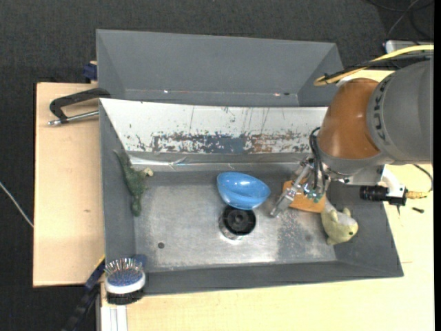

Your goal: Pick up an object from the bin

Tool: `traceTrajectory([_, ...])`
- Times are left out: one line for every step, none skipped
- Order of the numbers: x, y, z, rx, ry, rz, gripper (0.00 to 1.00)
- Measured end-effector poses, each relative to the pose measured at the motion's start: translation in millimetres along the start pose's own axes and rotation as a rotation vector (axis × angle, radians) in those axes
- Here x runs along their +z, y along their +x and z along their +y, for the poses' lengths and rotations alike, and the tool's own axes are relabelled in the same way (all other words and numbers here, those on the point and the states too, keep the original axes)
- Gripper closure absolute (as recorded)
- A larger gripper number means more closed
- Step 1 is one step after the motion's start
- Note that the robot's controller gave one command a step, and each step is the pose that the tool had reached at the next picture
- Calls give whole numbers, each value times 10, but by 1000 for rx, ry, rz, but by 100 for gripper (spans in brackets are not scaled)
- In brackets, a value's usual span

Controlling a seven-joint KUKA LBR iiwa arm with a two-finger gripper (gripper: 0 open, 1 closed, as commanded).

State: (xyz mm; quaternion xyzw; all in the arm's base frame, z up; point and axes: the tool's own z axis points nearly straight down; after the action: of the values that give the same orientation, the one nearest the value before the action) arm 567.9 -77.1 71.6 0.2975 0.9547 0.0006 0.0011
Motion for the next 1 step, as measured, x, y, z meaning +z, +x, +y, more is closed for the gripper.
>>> traceTrajectory([-17, -9, 8, -1, -2, -2, 100])
